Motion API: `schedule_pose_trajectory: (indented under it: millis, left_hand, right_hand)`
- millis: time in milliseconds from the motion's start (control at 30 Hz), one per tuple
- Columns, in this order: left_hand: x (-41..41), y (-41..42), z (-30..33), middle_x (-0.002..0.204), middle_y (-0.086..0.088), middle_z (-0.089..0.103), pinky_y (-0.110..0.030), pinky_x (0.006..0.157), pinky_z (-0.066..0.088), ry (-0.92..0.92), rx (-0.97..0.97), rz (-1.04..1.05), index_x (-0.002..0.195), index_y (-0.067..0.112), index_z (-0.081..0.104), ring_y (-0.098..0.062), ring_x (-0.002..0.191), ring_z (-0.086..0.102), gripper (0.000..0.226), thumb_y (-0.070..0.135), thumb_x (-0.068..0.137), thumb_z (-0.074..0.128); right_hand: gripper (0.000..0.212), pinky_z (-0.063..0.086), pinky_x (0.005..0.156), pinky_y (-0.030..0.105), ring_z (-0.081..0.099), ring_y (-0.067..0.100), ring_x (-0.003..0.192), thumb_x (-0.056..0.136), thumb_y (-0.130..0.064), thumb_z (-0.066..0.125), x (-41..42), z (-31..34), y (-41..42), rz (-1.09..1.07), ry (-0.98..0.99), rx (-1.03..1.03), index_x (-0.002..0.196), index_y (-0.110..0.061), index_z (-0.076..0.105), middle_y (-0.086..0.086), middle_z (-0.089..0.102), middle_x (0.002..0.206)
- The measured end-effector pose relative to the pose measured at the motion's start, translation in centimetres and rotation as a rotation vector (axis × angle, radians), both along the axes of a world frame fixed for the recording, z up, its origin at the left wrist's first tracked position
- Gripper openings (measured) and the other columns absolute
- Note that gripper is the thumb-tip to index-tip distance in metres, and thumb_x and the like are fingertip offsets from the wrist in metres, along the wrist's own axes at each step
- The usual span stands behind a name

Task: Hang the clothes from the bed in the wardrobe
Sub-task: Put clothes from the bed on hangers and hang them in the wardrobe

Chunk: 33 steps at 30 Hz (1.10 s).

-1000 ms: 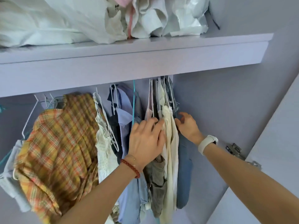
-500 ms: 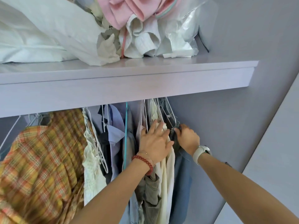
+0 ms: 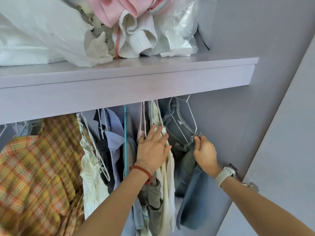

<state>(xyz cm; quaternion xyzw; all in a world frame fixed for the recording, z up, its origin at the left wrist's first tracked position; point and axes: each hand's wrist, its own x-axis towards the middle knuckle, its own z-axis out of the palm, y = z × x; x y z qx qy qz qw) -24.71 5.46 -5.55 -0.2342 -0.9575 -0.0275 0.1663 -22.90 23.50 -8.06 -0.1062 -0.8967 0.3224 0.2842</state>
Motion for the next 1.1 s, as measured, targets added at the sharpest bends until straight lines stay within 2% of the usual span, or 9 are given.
schedule_pose_trajectory:
  millis: [200, 300, 367, 500, 633, 767, 867, 933, 1100]
  left_hand:
    - [1.1, 0.2, 0.7, 0.150, -0.009, 0.027, -0.062, 0.108, -0.001, 0.162, -0.055, 0.004, 0.140, 0.021, 0.034, -0.027, 0.142, 0.013, 0.047, 0.037, 0.096, 0.038]
    - [2.5, 1.6, 1.1, 0.123, -0.014, 0.059, -0.065, 0.103, 0.020, 0.355, 0.059, -0.156, 0.116, 0.009, 0.062, -0.031, 0.125, 0.047, 0.035, 0.019, 0.083, 0.064]
    - [3.4, 3.2, 0.6, 0.116, -0.015, 0.063, -0.059, 0.101, 0.032, 0.387, 0.124, -0.279, 0.112, 0.006, 0.064, -0.031, 0.117, 0.054, 0.035, 0.011, 0.077, 0.069]
    - [5.6, 7.1, -1.3, 0.130, -0.018, 0.052, -0.053, 0.103, 0.034, 0.175, 0.252, -0.529, 0.127, 0.000, 0.050, -0.034, 0.128, 0.042, 0.041, 0.007, 0.087, 0.056]
    - [7.8, 10.6, -4.8, 0.150, -0.005, 0.028, -0.054, 0.112, 0.007, -0.213, 0.077, -0.583, 0.144, 0.014, 0.023, -0.023, 0.142, 0.011, 0.047, 0.026, 0.099, 0.027]
    - [11.6, 13.1, -9.0, 0.132, -0.003, 0.049, -0.051, 0.113, 0.007, -0.374, -0.031, -0.757, 0.131, 0.019, 0.042, -0.020, 0.128, 0.040, 0.034, 0.022, 0.099, 0.030]
    - [16.8, 14.9, -11.1, 0.113, 0.001, 0.062, -0.037, 0.094, 0.039, -0.489, 0.022, -0.949, 0.114, 0.016, 0.058, -0.022, 0.103, 0.058, 0.023, 0.022, 0.097, 0.042]
    - [21.3, 16.2, -11.9, 0.102, 0.006, 0.065, -0.027, 0.071, 0.041, -0.559, 0.048, -1.029, 0.105, 0.017, 0.063, -0.019, 0.092, 0.061, 0.018, 0.023, 0.093, 0.050]
    - [35.1, 19.5, -13.4, 0.080, 0.015, 0.062, -0.003, 0.063, 0.038, -0.752, 0.160, -1.197, 0.096, 0.012, 0.068, 0.001, 0.068, 0.058, 0.012, 0.017, 0.087, 0.061]
  right_hand:
    - [0.032, 0.029, 0.048, 0.030, 0.049, 0.036, 0.042, 0.090, -0.008, 0.053, 8.8, -4.4, 2.3, -0.067, 0.081, 0.080, 0.066, -0.016, 0.033, -0.014, 0.032, 0.045]
    - [0.028, 0.028, 0.041, 0.028, 0.045, 0.029, 0.036, 0.090, -0.017, 0.050, 13.6, -6.3, 2.7, -0.085, 0.131, 0.116, 0.066, -0.017, 0.035, -0.014, 0.031, 0.043]
    - [0.034, 0.029, 0.034, 0.026, 0.042, 0.028, 0.032, 0.089, -0.030, 0.038, 16.7, -7.2, 3.0, -0.121, 0.118, 0.156, 0.061, -0.011, 0.043, -0.002, 0.037, 0.037]
    - [0.042, 0.029, 0.029, 0.021, 0.044, 0.025, 0.031, 0.097, -0.041, 0.024, 23.9, -8.6, 3.8, -0.190, 0.051, 0.341, 0.071, -0.013, 0.042, 0.006, 0.046, 0.037]
    - [0.048, 0.028, 0.033, 0.027, 0.047, 0.023, 0.034, 0.098, -0.042, 0.017, 31.9, -9.1, 4.8, -0.263, -0.009, 0.423, 0.072, -0.013, 0.045, 0.003, 0.047, 0.040]
    - [0.039, 0.029, 0.033, 0.024, 0.049, 0.023, 0.036, 0.098, -0.041, 0.016, 40.5, -9.6, 5.9, -0.387, -0.123, 0.473, 0.074, -0.017, 0.035, 0.001, 0.050, 0.045]
    - [0.055, 0.033, 0.036, 0.026, 0.050, 0.021, 0.040, 0.098, -0.041, 0.019, 47.6, -10.7, 6.7, -0.504, -0.197, 0.445, 0.068, -0.008, 0.050, 0.001, 0.053, 0.052]
    - [0.056, 0.040, 0.047, 0.029, 0.056, 0.022, 0.055, 0.097, -0.041, 0.022, 52.6, -11.8, 7.1, -0.634, -0.261, 0.363, 0.072, -0.004, 0.057, 0.004, 0.059, 0.065]
    - [0.022, 0.041, 0.068, 0.034, 0.054, 0.029, 0.074, 0.086, -0.019, 0.046, 65.7, -14.3, 7.1, -0.965, -0.346, 0.148, 0.082, -0.001, 0.058, 0.011, 0.058, 0.077]
